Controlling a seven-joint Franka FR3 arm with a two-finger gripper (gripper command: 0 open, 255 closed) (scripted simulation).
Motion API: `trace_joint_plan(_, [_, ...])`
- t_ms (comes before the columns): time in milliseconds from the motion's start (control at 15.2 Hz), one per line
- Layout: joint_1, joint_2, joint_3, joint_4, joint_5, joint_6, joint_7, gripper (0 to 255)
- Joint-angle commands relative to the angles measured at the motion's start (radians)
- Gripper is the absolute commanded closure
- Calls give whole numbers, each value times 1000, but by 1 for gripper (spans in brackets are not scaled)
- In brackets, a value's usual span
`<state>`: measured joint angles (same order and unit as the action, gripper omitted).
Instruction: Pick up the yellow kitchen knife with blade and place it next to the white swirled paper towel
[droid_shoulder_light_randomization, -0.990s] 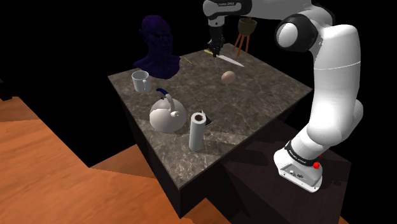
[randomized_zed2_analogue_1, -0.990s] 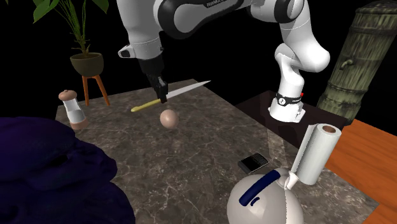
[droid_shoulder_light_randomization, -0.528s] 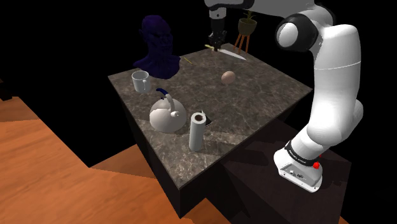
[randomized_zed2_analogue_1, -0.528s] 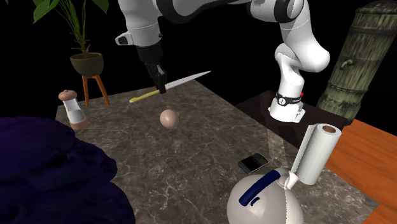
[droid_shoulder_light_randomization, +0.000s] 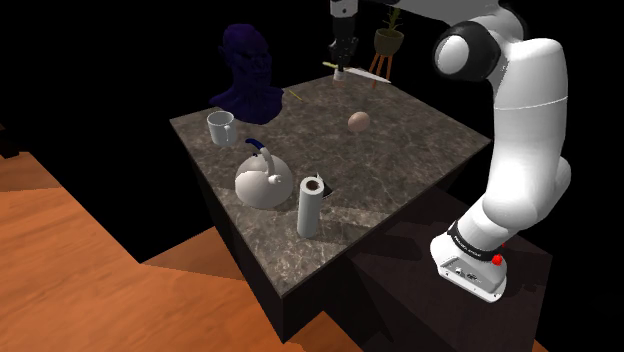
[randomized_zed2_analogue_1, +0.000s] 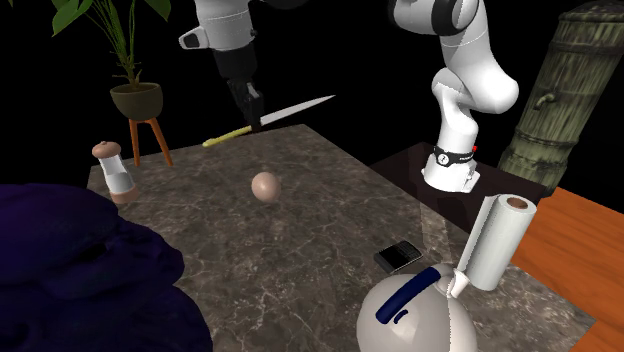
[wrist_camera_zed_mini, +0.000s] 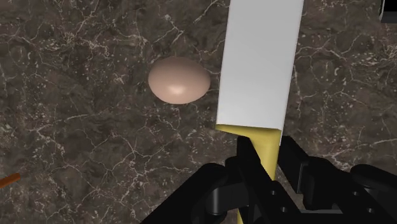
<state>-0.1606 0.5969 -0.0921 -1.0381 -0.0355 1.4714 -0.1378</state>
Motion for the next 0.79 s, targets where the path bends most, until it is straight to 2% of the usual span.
trace_joint_plan(0, [17,-91,2,-139,-5,47,17,255])
trace_joint_plan(330, [69,-313,18,-470,-18,152,84,255])
trace_joint_plan(726, [121,-525,52,-754,-22,218,173,255])
